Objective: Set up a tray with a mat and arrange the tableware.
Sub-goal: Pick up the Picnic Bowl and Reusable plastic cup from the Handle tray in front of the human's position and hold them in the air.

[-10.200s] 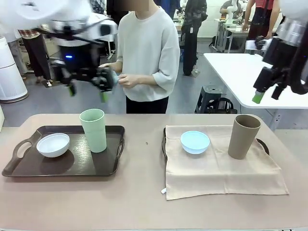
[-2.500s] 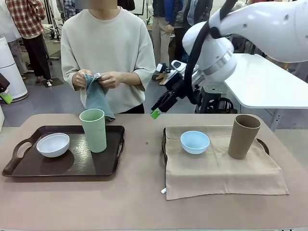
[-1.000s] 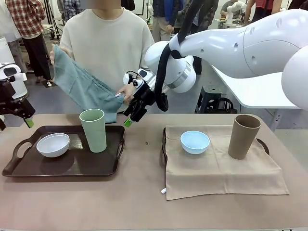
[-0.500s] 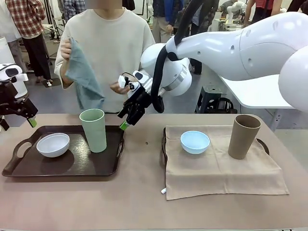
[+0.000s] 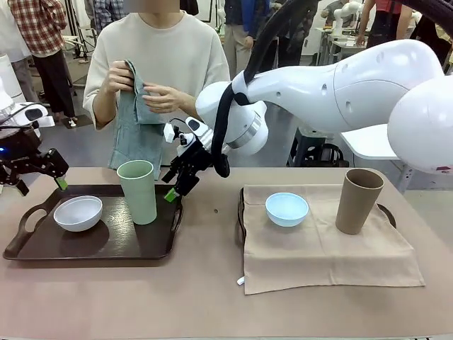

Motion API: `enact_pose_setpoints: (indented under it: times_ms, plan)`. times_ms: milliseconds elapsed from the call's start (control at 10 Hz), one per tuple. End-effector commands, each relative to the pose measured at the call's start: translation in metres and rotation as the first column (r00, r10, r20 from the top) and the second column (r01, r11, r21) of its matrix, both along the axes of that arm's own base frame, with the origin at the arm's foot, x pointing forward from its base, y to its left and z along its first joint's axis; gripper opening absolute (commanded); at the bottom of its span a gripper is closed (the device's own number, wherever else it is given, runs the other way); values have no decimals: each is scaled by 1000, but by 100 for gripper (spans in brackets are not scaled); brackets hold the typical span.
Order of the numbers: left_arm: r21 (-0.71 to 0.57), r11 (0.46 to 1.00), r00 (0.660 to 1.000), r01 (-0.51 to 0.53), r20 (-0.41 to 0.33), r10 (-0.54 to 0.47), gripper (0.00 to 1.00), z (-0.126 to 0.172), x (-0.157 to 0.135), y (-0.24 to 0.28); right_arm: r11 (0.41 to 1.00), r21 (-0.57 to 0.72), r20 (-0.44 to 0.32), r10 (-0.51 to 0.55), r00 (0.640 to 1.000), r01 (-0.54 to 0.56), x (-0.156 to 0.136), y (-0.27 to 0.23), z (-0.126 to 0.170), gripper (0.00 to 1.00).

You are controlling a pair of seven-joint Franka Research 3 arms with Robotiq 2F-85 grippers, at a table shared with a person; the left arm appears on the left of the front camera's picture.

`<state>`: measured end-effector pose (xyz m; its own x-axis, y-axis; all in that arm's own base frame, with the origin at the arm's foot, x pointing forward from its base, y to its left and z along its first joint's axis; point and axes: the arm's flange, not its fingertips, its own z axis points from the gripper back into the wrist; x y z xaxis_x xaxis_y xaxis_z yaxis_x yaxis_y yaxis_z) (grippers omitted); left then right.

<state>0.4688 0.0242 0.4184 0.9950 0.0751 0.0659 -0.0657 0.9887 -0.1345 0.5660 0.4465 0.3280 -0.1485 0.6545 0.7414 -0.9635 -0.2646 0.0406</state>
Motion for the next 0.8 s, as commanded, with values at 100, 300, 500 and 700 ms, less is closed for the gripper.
enact_pose_setpoints:
  times_ms: [100,300,500,700]
  plan:
    - [-5,1000,1000,12,6,-12,100,-15,10,-13,1000,20,-5,23,1000,-23,-3,19,-8,100]
    - [-1,1000,1000,14,1,-14,100,-21,12,-20,1000,23,-41,20,999,-20,-6,26,-14,100]
    - [-1,1000,1000,-18,12,18,100,-17,12,-20,996,55,-97,-60,993,65,-3,23,-10,100]
    - [5,1000,1000,29,-12,-28,100,-21,10,-17,999,19,-37,26,999,-25,-11,23,-17,100]
